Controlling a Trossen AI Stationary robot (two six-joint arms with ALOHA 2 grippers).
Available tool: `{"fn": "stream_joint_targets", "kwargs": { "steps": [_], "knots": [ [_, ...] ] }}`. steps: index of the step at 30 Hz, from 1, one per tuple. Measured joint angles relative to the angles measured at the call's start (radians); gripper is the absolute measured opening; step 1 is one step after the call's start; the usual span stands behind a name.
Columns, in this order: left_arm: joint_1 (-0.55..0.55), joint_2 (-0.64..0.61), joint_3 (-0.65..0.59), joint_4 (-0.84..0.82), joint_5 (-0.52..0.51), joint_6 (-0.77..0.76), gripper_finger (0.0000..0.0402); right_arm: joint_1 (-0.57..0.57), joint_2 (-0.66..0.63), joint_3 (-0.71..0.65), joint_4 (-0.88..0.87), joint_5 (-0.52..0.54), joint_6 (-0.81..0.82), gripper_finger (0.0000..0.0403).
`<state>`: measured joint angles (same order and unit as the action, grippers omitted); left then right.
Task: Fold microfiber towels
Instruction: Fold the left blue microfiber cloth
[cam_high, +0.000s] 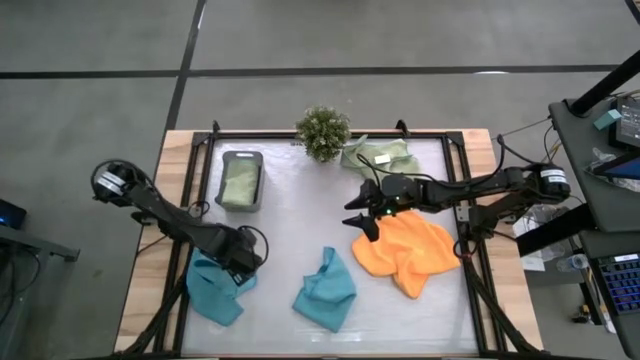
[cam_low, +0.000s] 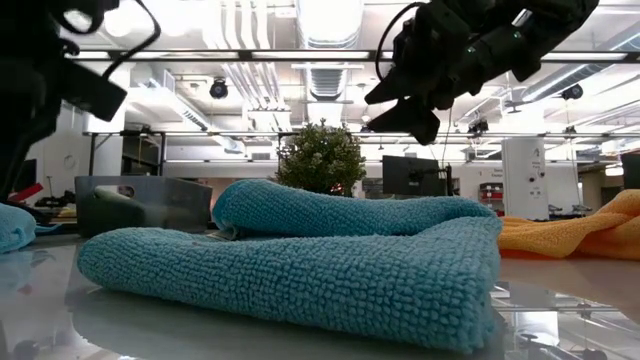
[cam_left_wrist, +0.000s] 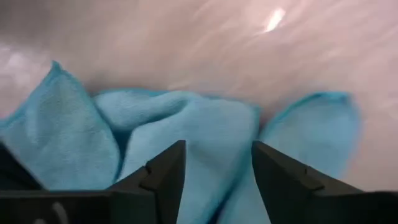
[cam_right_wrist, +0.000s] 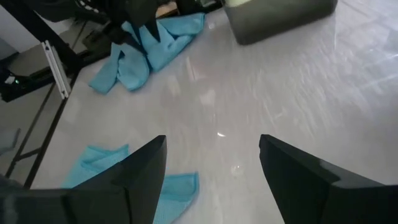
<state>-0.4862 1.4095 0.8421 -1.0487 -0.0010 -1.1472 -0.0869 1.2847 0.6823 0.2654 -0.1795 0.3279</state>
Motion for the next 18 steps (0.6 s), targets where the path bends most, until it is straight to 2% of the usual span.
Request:
{"fn": "stream_joint_targets", "kwargs": {
  "steps": [6, 9, 13, 18],
  "knots": [
    [0.000, 0.087, 0.005, -0.016, 0.015, 0.015, 0.0144, 0.002, 0.038, 0.000, 0.005, 0.000, 0.013, 0.0247],
    [0.000, 0.102, 0.017, -0.015, 0.015, 0.033, 0.0103, 0.002, 0.064, 0.000, 0.011, 0.000, 0.013, 0.0247],
    [0.000, 0.096, 0.019, -0.015, 0.012, 0.034, 0.0022, 0.002, 0.090, 0.000, 0.027, 0.000, 0.021, 0.0247],
    [0.002, 0.053, 0.051, -0.012, -0.101, 0.032, 0.0002, 0.002, 0.090, 0.000, 0.066, -0.002, 0.020, 0.0247]
  ]
}}
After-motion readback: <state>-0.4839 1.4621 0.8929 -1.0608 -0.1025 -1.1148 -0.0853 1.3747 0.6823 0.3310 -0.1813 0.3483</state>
